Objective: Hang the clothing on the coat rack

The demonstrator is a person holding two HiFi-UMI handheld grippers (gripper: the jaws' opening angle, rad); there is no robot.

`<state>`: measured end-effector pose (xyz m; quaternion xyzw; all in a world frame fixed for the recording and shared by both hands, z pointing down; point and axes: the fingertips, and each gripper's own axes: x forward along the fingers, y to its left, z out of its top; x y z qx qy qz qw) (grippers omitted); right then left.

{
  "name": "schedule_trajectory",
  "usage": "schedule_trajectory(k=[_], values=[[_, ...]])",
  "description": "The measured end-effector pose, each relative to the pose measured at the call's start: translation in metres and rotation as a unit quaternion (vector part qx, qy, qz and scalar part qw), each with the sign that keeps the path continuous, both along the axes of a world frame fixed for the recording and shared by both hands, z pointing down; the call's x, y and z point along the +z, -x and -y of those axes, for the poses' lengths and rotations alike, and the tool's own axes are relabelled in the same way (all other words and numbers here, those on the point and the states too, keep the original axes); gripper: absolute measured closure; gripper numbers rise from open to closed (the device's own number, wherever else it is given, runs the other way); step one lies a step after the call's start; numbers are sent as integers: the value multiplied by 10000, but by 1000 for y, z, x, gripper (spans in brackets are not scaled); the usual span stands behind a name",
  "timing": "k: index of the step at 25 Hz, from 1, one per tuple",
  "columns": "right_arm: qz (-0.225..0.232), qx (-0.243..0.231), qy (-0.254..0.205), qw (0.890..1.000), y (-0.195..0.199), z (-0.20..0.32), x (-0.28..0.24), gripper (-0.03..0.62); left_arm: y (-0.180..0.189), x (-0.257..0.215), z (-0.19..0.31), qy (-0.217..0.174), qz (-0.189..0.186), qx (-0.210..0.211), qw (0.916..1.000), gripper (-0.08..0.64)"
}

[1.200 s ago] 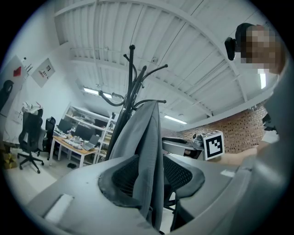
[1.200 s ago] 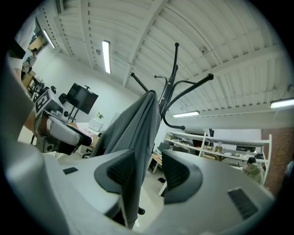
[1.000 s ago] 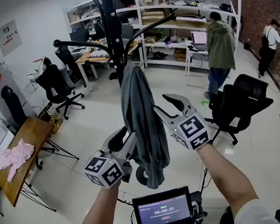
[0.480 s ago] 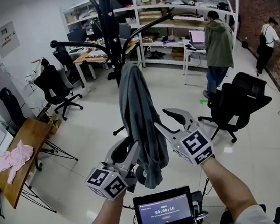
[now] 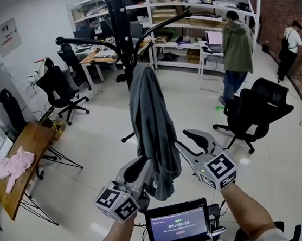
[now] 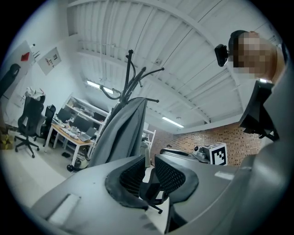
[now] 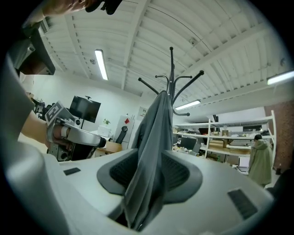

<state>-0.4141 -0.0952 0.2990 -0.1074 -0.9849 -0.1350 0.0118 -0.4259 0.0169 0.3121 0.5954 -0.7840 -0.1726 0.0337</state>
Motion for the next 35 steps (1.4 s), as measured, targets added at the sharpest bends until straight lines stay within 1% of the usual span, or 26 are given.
schedule_trajectory(k=[1, 8, 9, 16, 17, 19, 22, 23, 24, 31, 35], values=[[-46, -10, 49, 10000, -2, -1, 3, 442, -1, 1, -1, 21, -12, -17, 10000, 514], [-297, -57, 356, 9989, -16, -6, 22, 446, -5, 7, -10, 132, -71, -92, 9998, 519], [-327, -66, 401, 9986, -17, -7, 23, 448, -5, 7, -11, 142, -76, -106, 9998, 537], [-451, -22, 644, 9969, -31, -9, 34, 453, -8, 8, -17, 202, -58, -147, 9997, 537], [-470, -15, 691, 9965, -34, -10, 35, 453, -9, 8, -17, 211, -53, -155, 9996, 552], [-509, -8, 771, 9957, -38, -10, 40, 454, -10, 9, -17, 216, -54, -163, 9996, 554], [-520, 2, 833, 9952, -42, -12, 43, 456, -10, 12, -18, 233, -67, -199, 9995, 554], [-507, 10, 840, 9952, -43, -13, 43, 490, -9, 13, -18, 244, -75, -216, 9994, 554], [-494, 21, 844, 9952, -45, -13, 42, 511, -8, 14, -18, 255, -83, -232, 9994, 558], [-565, 47, 946, 9939, -50, -15, 48, 511, -7, 25, -22, 455, -178, -354, 9982, 558], [-632, 10, 990, 9931, -52, -18, 53, 511, -9, 31, -23, 637, -140, -414, 9970, 558]])
